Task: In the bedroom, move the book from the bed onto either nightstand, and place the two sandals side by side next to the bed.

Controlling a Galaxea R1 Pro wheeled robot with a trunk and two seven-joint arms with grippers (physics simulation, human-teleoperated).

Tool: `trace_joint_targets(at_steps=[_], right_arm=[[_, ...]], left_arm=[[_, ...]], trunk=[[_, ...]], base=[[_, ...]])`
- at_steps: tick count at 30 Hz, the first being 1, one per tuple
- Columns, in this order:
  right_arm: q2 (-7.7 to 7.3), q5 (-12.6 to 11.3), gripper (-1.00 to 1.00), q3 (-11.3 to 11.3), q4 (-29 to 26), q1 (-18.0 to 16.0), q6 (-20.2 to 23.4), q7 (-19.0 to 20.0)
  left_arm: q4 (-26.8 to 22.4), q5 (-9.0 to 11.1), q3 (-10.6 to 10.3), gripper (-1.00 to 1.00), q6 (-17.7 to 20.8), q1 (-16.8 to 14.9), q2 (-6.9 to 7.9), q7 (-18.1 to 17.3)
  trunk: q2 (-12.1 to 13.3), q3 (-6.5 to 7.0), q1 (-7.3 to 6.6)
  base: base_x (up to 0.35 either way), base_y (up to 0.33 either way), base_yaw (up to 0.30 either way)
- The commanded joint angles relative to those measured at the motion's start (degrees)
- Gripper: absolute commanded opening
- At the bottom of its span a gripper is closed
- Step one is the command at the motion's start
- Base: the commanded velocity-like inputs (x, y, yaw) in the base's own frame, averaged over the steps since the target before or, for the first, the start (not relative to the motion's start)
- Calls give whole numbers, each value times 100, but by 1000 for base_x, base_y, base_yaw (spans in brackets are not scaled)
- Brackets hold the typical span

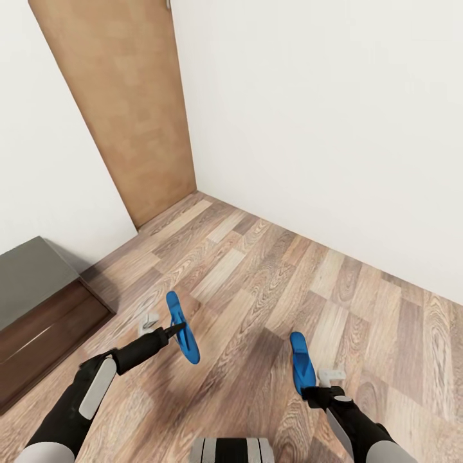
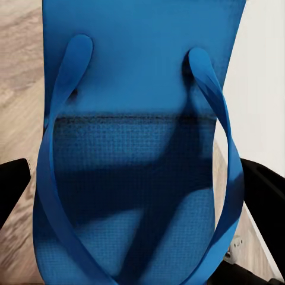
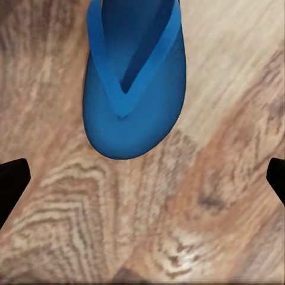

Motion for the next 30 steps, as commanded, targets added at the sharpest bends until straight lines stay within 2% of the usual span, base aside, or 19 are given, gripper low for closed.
trace_joint_targets(at_steps=[1,9,16,30], right_arm=[[-1,-5,100,18,-13,0,37,-18],[6,4,100,29,-13,0,37,-18],[7,14,100,36,-13,0,37,-19],[7,16,100,39,-13,0,37,-20]], left_arm=[[1,40,6,-100,44,-2,-1,-4],[3,40,4,-100,43,-2,-1,-4],[4,40,1,-100,34,-1,-1,-4],[12,31,-13,-100,13,-2,-10,3]], trunk=[[-3,-27,1],[-14,-204,22],[-14,-204,22],[-14,-204,22]], base=[[0,0,0],[0,0,0],[6,0,0],[184,0,0]])
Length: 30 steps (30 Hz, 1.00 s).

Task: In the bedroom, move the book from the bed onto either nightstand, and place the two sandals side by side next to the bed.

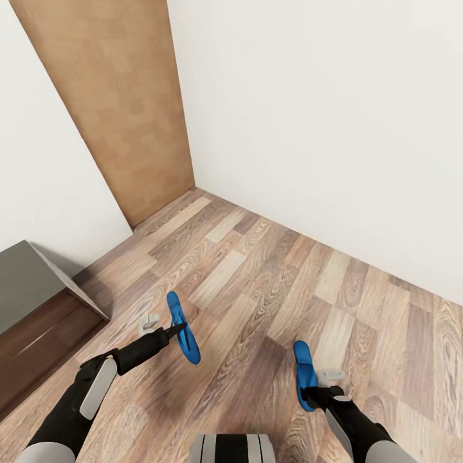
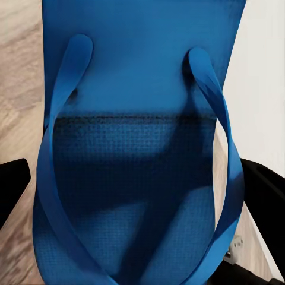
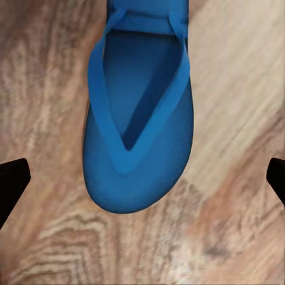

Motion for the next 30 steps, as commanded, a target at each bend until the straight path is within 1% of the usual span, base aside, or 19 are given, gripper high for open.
trace_joint_targets(at_steps=[1,9,19,30], right_arm=[[-2,2,100,18,-13,1,37,-20],[-2,0,100,18,-13,1,37,-20],[-2,-1,100,18,-13,1,37,-20],[-2,-19,100,18,-13,1,37,-17]], left_arm=[[0,32,6,-100,42,-2,-1,-3],[0,32,-3,-100,37,-2,-1,-4],[0,32,-3,-100,38,-2,-1,-10],[0,32,-1,-100,45,-1,-1,-4]], trunk=[[-1,-4,2],[-1,-4,2],[-1,-4,2],[-16,-248,30]], base=[[300,0,0],[302,0,0],[38,0,0],[0,0,0]])
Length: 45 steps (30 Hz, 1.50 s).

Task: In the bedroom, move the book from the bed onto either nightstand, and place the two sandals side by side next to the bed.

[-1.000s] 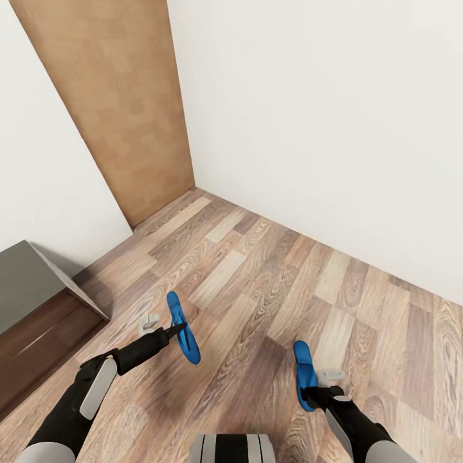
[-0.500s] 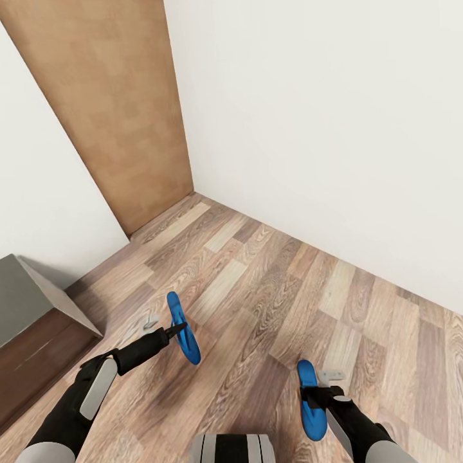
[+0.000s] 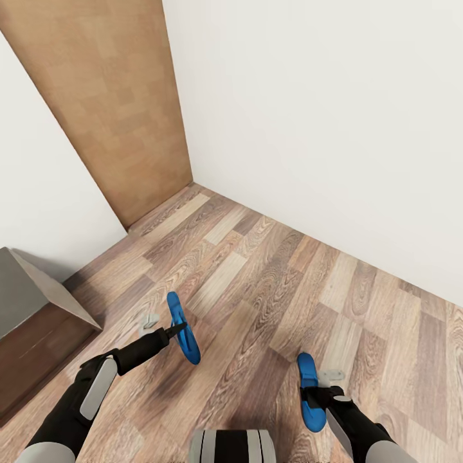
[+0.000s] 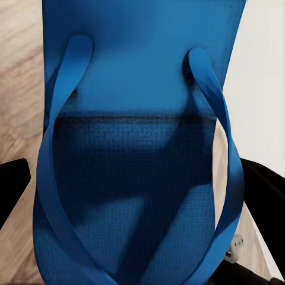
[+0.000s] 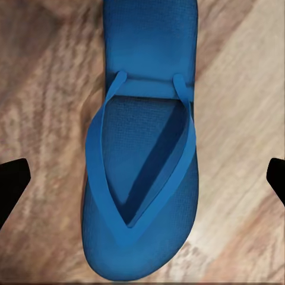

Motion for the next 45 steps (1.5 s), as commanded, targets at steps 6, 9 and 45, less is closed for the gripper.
trace_joint_targets(at_steps=[6,9,45], right_arm=[[-2,-1,100,18,-13,0,38,-20],[-2,-1,100,18,-13,0,38,-22],[-2,-1,100,18,-13,0,38,-19]], left_arm=[[-1,40,5,-100,44,-1,-1,-5],[-1,40,4,-100,44,-1,-1,-9],[-1,46,4,-100,36,3,-1,-11]], trunk=[[-10,-137,14],[-14,-204,22],[-27,-425,48]], base=[[0,0,0],[0,0,0],[90,0,0]])
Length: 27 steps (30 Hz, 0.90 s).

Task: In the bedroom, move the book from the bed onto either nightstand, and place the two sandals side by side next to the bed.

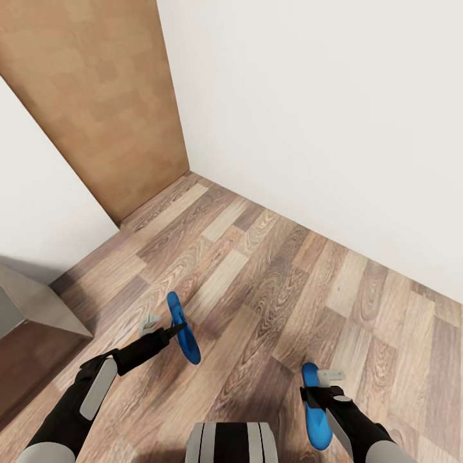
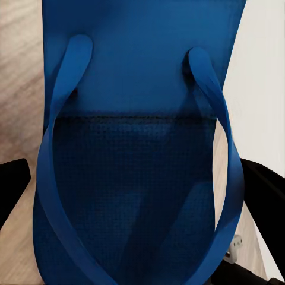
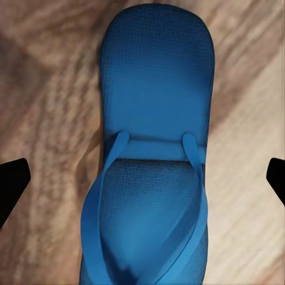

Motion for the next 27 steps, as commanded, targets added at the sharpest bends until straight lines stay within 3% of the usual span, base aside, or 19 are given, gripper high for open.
trace_joint_targets(at_steps=[1,13,27], right_arm=[[-2,-1,100,18,-13,1,37,-20],[-2,-1,100,18,-13,1,37,-20],[-2,-1,100,18,-13,1,37,-20]], left_arm=[[0,30,6,-100,41,-3,0,-4],[0,33,14,-100,58,-5,0,-8],[0,34,15,-100,59,-4,0,-5]], trunk=[[-1,-3,0],[-5,-70,7],[-24,-380,43]], base=[[34,0,0],[5,0,0],[0,0,0]])
